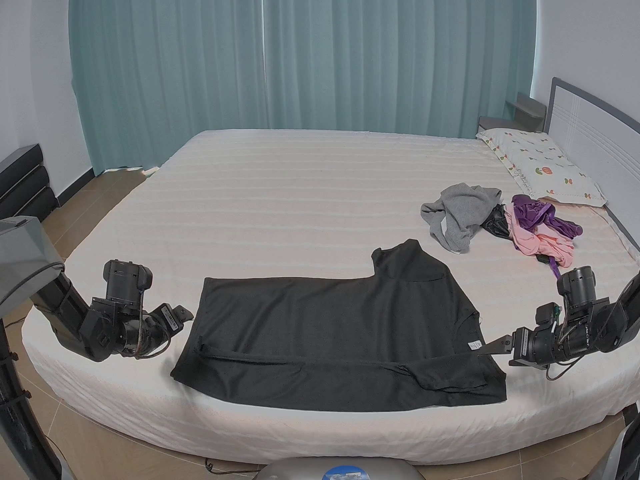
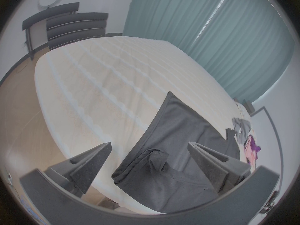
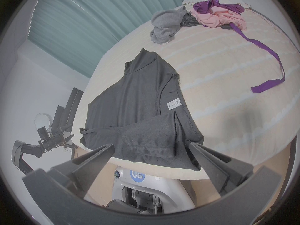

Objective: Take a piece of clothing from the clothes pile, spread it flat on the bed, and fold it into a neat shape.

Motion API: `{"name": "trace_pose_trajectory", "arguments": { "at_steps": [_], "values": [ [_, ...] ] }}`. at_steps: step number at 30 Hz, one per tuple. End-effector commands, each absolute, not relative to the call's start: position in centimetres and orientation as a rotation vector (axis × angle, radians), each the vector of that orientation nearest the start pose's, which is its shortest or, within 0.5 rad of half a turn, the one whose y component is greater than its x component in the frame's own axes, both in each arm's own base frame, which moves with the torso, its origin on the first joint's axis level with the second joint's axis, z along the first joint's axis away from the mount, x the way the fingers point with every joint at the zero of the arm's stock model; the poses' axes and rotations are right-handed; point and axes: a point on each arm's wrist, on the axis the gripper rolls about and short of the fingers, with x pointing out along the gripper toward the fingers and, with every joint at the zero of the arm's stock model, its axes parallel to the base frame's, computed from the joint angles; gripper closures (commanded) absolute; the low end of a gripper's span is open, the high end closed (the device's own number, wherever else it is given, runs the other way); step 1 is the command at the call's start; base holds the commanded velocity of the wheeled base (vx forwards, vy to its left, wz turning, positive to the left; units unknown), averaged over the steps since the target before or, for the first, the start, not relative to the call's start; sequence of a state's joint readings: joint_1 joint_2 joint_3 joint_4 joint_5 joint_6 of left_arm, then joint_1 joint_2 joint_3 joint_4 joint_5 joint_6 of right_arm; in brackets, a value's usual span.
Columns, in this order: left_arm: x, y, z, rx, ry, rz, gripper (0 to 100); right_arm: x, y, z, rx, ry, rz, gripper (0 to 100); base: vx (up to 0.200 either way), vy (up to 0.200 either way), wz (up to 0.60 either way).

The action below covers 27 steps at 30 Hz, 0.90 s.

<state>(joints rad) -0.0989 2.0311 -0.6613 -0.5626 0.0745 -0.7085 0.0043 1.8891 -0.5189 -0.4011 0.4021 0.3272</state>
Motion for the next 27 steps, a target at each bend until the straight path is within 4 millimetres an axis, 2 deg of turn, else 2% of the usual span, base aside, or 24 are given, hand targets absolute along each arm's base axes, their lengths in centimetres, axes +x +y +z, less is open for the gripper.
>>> {"name": "trace_pose_trajectory", "arguments": {
  "at_steps": [1,6,27],
  "values": [
    [30.7,-2.8,5.1,-0.658,0.737,0.271,0,25.0,1.1,5.6,0.486,0.983,0.228,0,0.000,0.000,0.00],
    [30.0,-2.8,4.4,-0.678,0.765,0.290,0,24.7,1.0,5.2,0.491,0.999,0.222,0,0.000,0.000,0.00],
    [30.0,-3.5,4.6,-0.786,0.789,0.248,0,24.8,1.2,4.3,0.493,1.033,0.220,0,0.000,0.000,0.00]
  ]
}}
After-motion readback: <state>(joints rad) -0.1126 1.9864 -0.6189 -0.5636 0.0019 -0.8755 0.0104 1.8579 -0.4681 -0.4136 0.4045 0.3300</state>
